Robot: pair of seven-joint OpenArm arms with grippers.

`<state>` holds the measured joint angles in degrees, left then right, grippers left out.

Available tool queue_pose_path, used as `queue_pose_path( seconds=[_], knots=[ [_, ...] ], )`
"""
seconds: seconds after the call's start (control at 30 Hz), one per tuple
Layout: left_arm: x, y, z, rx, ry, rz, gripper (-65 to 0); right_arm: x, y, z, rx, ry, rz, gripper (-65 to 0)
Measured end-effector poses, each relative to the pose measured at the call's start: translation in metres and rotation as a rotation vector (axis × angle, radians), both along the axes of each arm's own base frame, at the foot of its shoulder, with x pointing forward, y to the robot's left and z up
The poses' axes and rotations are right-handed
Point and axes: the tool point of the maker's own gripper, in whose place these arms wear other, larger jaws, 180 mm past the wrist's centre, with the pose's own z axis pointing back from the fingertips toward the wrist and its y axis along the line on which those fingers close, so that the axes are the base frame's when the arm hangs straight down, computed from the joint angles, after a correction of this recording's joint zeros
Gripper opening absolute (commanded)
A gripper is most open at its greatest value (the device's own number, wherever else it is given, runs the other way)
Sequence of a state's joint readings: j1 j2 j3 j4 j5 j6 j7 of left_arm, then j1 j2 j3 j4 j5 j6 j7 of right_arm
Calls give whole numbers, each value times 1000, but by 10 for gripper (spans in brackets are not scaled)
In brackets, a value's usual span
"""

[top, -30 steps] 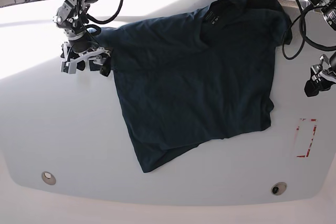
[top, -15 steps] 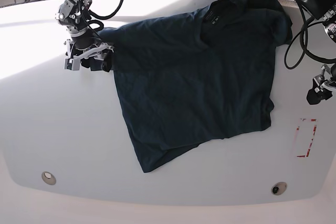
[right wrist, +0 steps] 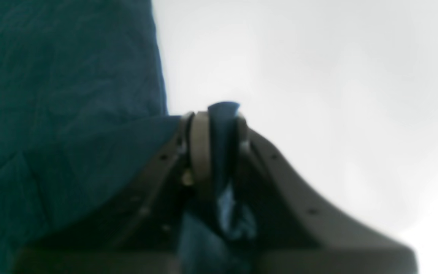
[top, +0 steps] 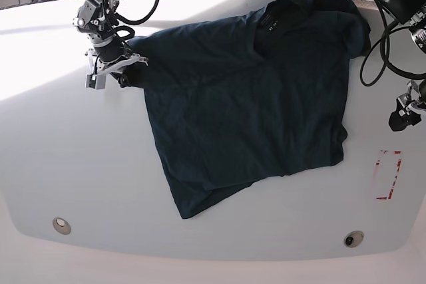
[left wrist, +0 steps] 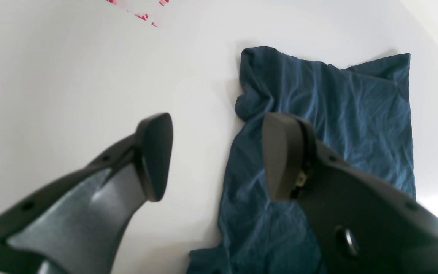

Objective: Fold the T-shirt properly
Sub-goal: 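Open the left gripper, release the shoulder, and move it toward the hem, then grasp the shirt's hem corner with the left gripper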

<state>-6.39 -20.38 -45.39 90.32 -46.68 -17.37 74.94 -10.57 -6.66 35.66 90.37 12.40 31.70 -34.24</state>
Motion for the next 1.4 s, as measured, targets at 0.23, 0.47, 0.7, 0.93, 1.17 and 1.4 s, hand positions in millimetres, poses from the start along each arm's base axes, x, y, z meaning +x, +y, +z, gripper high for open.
queue_pose_path(
  seconds=[0.23,0.47,0.7,0.93,1.17,1.4],
  knots=[
    [1,1,0,-1,-1,3,-300,0,-5,1,-13,4,5,-650],
    [18,4,-24,-57,34,32,-299,-9,-10,10,-70,29,20,-650],
    [55,-20,-63,-118,112,-9,-243,-13,-15,26,-124,30,34,-650],
    [78,-35,-90,-156,143,-16,-74,-8,-14,44,-152,3,39,-650],
    [87,-50,-108,-212,166,-4,-67,-9,-14,62,-187,-30,48,-650],
    [100,-79,-115,-295,131,-15,-65,-8,-15,68,-201,-44,48,-650]
  ],
)
